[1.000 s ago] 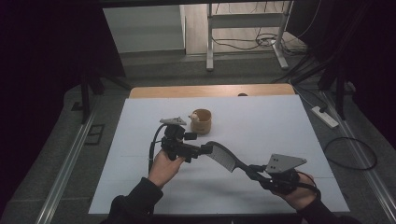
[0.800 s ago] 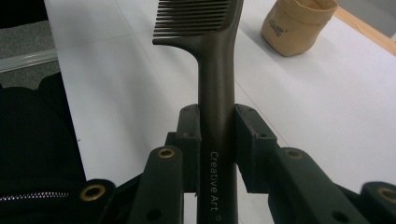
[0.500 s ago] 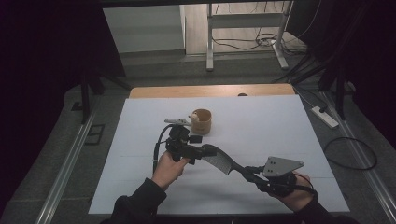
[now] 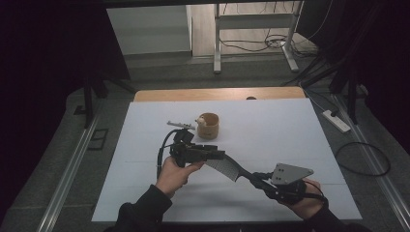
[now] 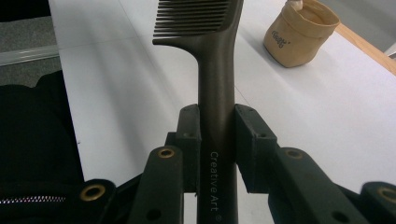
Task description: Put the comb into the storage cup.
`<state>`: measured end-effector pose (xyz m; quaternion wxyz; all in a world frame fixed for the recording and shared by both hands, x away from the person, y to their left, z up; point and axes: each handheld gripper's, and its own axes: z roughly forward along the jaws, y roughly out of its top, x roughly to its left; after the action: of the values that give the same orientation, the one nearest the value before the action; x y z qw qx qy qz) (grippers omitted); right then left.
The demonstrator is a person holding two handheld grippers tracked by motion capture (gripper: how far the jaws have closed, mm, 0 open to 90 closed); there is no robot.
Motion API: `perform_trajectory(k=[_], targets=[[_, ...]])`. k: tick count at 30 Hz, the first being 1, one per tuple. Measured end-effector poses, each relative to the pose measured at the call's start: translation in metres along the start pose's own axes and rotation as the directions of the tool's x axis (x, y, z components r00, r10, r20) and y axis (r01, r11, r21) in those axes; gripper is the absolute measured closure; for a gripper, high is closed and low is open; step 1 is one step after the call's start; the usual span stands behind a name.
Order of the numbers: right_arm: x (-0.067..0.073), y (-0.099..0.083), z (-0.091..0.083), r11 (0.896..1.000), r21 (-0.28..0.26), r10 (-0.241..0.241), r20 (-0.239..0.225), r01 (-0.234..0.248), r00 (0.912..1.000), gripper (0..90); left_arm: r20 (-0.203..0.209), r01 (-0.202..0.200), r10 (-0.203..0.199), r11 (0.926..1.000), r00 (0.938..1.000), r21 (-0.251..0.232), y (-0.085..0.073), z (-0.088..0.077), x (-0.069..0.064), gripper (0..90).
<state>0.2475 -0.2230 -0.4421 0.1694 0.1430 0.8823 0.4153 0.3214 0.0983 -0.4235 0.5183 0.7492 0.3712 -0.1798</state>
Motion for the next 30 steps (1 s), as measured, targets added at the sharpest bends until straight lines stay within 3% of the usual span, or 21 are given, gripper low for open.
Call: perform_trajectory(k=[4,10,14,17,30], targets=[[0.0001,-0.0002,0.0003,1.0,-0.002,-0.004,0.007,0.004,1.0,72.4,0.014,0.026,-0.026,0.9997,0.9996,0.005,-0.0006,-0.0007,0.0018,61.0],[0.0003,-0.0002,0.0,1.0,-0.008,-0.011,0.009,0.012,0.9999,72.4,0.033,0.055,-0.055,0.9985,0.998,-0.005,-0.0018,-0.0011,0.0036,75.8],[0.0005,-0.0003,0.0003,1.0,-0.009,-0.017,0.012,0.017,0.9998,72.3,0.069,0.076,-0.075,0.9969,0.9949,-0.02,-0.0034,-0.0013,0.0061,79.1],[0.0003,-0.0009,0.0017,1.0,-0.002,-0.024,0.015,0.024,0.9996,72.3,0.124,0.104,-0.099,0.9939,0.9873,-0.035,-0.004,-0.0012,0.0074,83.0],[-0.0004,-0.0006,0.0035,1.0,-0.003,-0.021,0.019,0.021,0.9996,70.6,0.15,0.066,-0.057,0.9963,0.987,-0.056,-0.0031,-0.0029,0.0041,84.1]])
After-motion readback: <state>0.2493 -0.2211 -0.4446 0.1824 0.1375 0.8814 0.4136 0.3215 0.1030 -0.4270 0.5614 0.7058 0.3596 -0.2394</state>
